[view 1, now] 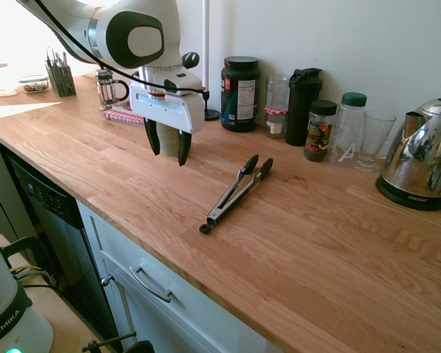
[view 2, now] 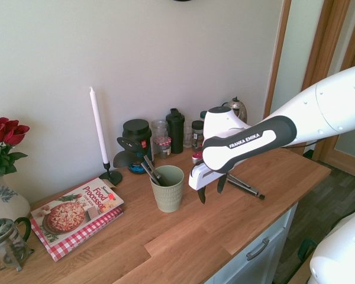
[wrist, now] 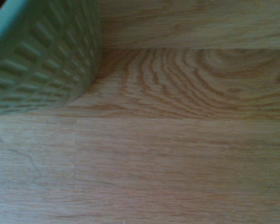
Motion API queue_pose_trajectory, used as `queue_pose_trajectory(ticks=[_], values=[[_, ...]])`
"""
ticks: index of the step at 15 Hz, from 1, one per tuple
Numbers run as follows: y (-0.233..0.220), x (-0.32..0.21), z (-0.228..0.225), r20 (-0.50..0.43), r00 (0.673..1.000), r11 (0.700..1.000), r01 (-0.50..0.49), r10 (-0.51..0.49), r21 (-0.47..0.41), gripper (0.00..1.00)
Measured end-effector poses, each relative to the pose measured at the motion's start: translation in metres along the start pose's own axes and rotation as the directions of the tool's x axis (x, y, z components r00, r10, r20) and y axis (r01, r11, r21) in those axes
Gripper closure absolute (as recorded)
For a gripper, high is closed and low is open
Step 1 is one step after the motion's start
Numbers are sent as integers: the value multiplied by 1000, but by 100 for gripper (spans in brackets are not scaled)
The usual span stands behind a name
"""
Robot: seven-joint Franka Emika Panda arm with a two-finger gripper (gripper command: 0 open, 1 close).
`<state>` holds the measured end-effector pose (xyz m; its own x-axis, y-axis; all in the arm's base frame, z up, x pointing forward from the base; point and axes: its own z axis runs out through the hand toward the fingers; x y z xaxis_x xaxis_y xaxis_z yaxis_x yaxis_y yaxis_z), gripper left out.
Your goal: Put the tongs back in the holder
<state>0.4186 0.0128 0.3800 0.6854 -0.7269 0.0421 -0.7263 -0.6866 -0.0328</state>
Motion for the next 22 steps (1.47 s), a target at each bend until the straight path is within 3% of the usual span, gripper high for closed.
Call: queue_pose_trajectory(ticks=[6,13,22], values=[[0,20,-21,0,999,999,36,-36,12,0],[30,66,-37,-63,963,965,262,-263,-21,0],[43,122,2,-60,969,971,240,-238,17,0]])
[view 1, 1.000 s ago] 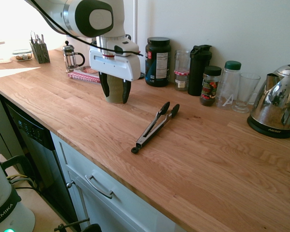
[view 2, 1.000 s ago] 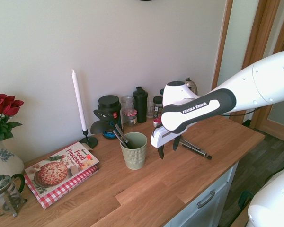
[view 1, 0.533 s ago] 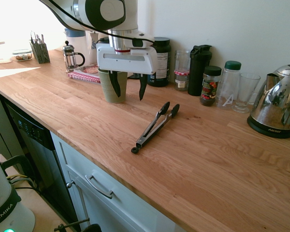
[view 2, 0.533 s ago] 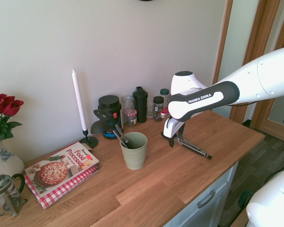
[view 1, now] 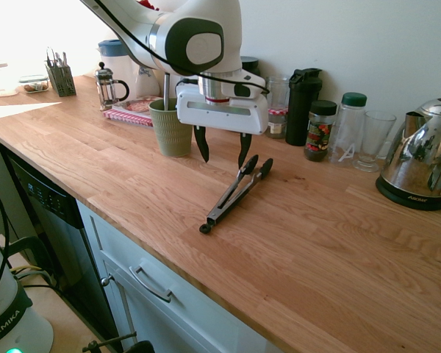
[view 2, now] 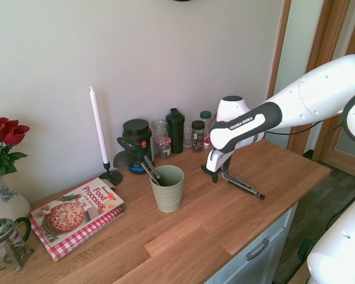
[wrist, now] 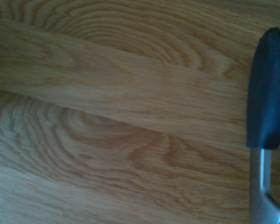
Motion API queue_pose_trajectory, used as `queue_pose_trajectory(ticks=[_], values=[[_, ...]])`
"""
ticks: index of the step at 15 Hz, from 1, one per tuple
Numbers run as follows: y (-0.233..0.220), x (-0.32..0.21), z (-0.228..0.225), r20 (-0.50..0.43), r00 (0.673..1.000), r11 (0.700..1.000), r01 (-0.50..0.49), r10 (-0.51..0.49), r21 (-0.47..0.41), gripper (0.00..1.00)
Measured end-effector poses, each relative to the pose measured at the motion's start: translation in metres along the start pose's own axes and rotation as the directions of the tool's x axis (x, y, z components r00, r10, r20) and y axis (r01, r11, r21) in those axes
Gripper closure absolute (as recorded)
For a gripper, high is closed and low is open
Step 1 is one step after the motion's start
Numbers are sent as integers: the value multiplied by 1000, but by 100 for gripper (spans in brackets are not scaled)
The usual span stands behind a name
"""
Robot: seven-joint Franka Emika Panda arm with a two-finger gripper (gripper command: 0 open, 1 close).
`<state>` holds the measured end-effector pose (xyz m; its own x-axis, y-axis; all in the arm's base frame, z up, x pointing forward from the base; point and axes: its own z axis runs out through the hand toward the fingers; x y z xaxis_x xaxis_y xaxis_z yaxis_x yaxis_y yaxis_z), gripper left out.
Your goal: Put the tongs back in the holder
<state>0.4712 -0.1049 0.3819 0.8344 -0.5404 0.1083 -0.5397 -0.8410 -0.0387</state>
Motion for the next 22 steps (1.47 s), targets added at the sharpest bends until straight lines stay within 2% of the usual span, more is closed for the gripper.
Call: queue_pose_trajectory(ticks=[2,3,11,22], values=[[3,7,6,-4,1000,1000,1,-1,4,0],[2,9,11,1,1000,1000,-1,1,8,100],[-9,17,40,27,1000,1000,12,-12,5,100],[-11,19,44,30,999,1000,12,-12,2,100]])
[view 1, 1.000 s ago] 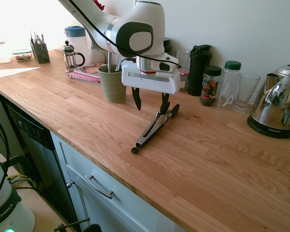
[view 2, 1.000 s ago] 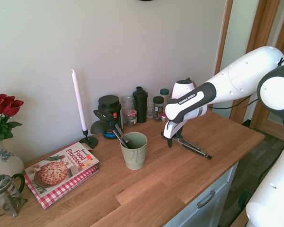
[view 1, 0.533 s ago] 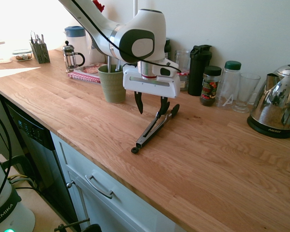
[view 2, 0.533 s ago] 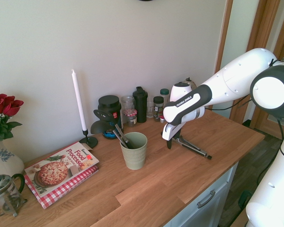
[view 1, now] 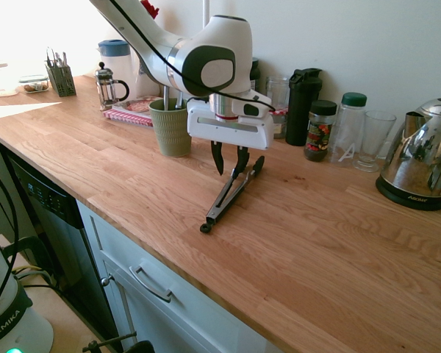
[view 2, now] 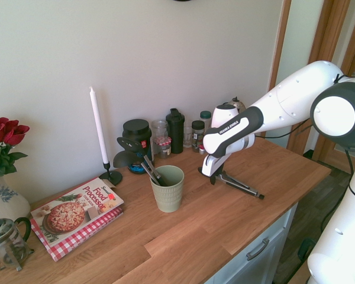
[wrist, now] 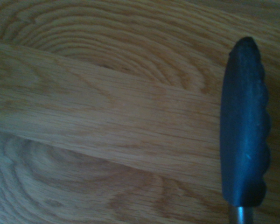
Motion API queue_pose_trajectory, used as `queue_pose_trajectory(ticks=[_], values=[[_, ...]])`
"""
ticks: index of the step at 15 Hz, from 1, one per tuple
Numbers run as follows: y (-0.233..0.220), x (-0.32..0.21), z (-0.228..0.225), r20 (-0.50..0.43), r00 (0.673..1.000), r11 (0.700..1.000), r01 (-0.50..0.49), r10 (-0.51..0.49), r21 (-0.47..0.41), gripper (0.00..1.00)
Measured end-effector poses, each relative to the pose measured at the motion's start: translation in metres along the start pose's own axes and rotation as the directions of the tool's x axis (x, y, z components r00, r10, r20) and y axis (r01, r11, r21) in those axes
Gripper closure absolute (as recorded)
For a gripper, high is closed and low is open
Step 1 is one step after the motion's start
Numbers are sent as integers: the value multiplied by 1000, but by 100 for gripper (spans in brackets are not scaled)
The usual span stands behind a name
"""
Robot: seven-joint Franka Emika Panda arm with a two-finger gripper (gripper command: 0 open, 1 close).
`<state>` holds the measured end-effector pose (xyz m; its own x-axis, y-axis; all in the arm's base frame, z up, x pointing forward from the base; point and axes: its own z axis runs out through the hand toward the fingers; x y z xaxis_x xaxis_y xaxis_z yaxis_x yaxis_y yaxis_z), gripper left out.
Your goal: Put the tongs back in the holder
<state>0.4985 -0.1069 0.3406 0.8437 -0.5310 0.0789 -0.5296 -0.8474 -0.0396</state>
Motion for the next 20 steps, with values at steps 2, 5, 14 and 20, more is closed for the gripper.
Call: queue_pose_trajectory(ticks=[2,5,14,20], values=[[5,1,1,2,1000,1000,-10,10,-2,100],[13,-1,6,12,1000,1000,-19,19,-6,100],[18,-5,-19,-10,1000,1000,-19,19,13,100],[19,-18,-172,-60,995,989,-66,74,129,100]])
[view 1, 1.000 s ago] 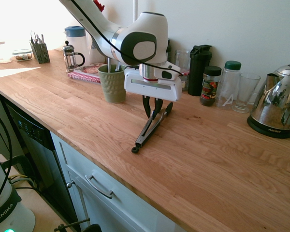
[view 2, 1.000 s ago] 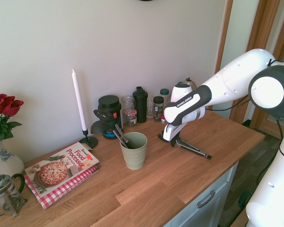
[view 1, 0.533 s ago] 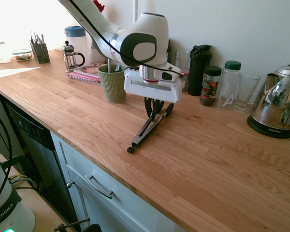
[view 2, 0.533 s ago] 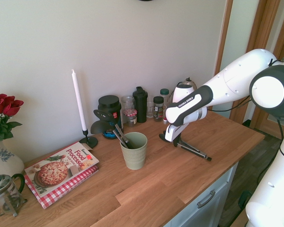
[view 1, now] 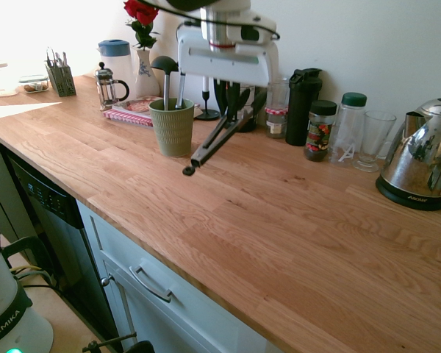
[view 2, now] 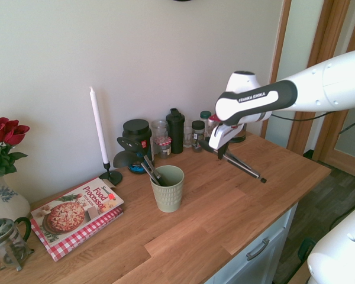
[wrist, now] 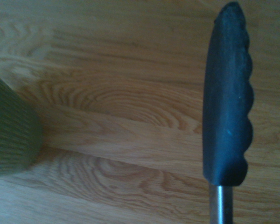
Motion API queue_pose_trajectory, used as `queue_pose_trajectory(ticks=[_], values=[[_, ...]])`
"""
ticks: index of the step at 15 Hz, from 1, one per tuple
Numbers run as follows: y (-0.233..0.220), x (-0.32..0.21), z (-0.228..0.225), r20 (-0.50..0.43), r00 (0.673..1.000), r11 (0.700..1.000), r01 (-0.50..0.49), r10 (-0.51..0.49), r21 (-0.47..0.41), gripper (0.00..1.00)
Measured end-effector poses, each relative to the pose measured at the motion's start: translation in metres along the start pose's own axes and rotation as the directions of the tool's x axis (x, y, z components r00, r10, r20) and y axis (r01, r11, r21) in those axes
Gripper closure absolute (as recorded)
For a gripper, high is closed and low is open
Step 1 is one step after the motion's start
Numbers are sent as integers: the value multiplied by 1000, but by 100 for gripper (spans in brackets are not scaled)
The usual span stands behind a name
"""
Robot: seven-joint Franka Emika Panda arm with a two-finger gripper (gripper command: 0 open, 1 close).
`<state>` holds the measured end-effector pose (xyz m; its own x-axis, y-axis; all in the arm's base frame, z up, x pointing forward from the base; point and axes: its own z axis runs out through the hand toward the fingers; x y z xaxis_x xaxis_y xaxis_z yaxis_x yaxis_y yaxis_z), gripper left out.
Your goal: Put the tongs back in the holder
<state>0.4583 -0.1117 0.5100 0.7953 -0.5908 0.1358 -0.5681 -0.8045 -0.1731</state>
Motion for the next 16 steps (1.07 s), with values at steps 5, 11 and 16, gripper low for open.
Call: queue_pose_trajectory(ticks=[5,11,16], values=[[-58,-31,-106,-115,977,979,-168,180,113,100],[-169,-101,-141,-374,871,917,-184,318,353,100],[-208,-136,-90,-558,742,882,-95,372,463,100]])
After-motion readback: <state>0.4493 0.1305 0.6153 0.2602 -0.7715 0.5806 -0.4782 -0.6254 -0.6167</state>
